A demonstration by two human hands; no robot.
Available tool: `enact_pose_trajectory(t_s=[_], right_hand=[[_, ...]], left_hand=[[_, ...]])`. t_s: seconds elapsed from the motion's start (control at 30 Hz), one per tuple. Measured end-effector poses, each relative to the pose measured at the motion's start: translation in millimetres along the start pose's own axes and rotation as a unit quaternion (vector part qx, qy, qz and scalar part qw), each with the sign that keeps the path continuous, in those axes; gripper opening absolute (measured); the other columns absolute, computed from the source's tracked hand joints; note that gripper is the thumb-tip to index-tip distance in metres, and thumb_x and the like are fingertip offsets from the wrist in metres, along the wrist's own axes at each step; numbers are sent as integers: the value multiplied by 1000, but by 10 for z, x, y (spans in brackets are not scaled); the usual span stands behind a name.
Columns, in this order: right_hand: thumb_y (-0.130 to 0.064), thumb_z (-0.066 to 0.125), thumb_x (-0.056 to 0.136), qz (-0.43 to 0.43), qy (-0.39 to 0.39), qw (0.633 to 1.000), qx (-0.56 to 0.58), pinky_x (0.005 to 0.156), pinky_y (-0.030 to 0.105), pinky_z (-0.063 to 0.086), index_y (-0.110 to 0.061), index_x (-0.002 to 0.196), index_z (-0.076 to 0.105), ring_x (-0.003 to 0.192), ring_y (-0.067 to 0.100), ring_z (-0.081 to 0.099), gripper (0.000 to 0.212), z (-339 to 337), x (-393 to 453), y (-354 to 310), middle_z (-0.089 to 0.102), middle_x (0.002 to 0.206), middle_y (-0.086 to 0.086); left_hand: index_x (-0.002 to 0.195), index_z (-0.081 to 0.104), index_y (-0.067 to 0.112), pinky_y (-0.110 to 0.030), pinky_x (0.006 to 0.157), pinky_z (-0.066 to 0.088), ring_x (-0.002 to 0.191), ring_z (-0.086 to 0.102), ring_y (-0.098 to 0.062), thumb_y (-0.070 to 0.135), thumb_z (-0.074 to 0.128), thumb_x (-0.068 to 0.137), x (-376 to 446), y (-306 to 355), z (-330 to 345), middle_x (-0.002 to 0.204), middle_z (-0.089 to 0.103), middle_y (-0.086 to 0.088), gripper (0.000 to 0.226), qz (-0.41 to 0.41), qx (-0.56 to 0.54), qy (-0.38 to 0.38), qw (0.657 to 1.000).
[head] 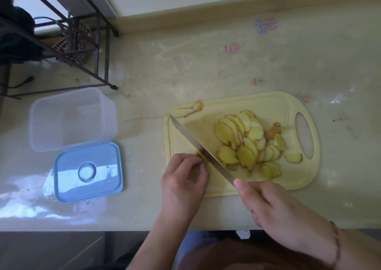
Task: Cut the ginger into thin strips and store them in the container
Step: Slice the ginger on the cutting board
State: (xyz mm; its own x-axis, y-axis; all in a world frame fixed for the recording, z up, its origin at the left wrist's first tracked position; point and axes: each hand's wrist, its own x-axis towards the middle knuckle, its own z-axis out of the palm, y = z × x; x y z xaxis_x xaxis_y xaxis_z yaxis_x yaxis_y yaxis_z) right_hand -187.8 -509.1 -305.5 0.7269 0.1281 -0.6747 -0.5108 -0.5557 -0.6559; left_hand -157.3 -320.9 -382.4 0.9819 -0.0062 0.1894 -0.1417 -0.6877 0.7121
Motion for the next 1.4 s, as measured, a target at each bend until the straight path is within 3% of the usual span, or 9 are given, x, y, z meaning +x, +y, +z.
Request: enact_pose_trajectory(t_s=[0.1, 0.37, 0.6, 0.73, 0.97, 1.23, 1.33, 1.4], right_hand=[[-79, 20, 83, -1, -11, 1000, -7, 53, 27, 36, -14, 63, 38, 43, 8, 43, 71, -44, -24, 1, 39, 50, -1], [-75, 24, 81, -14, -15, 997, -68, 53, 27, 32, -17, 60, 34, 46, 9, 35, 62, -52, 100, -56, 35, 46, -6], [-73, 25, 82, -12, -22, 999, -34, 52, 28, 34, -15, 61, 35, 45, 8, 33, 63, -97, 207, -63, 32, 48, -4], [-65, 28, 89, 22, -30, 999, 14, 38, 17, 28, -12, 65, 35, 36, 8, 25, 59, -190, 157, -67, 24, 46, -9], [-88, 23, 73, -16, -31, 999, -1, 49, 23, 28, -9, 65, 36, 45, 8, 28, 80, -104, 67, -16, 30, 52, -4], [-75, 27, 82, -6, -22, 999, -32, 56, 35, 40, -12, 62, 39, 44, 7, 43, 68, -102, -28, -62, 40, 48, -2], [-72, 29, 83, -6, -18, 999, -40, 50, 24, 34, -14, 58, 36, 41, 6, 47, 62, -102, -56, -84, 40, 46, -3], [-72, 29, 83, -14, -9, 999, -49, 50, 23, 32, -16, 57, 34, 43, 8, 42, 62, -89, -61, -79, 37, 45, -3]], left_hand=[[84, 76, 5, -5, 81, 45, 82, 63, -4, -6, 81, 74, -2, -2, 7, 89, 69, -3, 16, -6, 1, 0, 1000], [85, 76, 4, -7, 80, 45, 81, 64, -7, -7, 79, 76, -27, -27, 30, 88, 69, -3, 14, -1, 0, -2, 1000], [85, 76, 4, -8, 82, 46, 84, 64, -6, -7, 80, 75, -10, -23, 22, 90, 68, -3, 15, -3, -3, -1, 1000], [84, 75, 5, -7, 83, 46, 84, 63, -5, -5, 81, 76, -10, -9, 10, 89, 68, -3, 14, 1, -1, 0, 1000], [85, 75, 3, -7, 83, 46, 85, 64, -6, -7, 80, 75, -11, -9, 7, 91, 69, -4, 15, 3, -7, 3, 1000], [84, 76, 3, -7, 81, 45, 83, 62, -3, -10, 81, 72, -12, -17, 13, 90, 69, -3, 18, -3, -2, 8, 1000], [82, 76, 4, -4, 80, 42, 81, 58, 3, -12, 80, 70, -9, -19, 19, 88, 68, -1, 20, -6, 6, 8, 1000], [81, 76, 5, -2, 79, 41, 80, 56, 4, -12, 81, 69, -3, -18, 29, 87, 67, -1, 21, -9, 11, 6, 1000]])
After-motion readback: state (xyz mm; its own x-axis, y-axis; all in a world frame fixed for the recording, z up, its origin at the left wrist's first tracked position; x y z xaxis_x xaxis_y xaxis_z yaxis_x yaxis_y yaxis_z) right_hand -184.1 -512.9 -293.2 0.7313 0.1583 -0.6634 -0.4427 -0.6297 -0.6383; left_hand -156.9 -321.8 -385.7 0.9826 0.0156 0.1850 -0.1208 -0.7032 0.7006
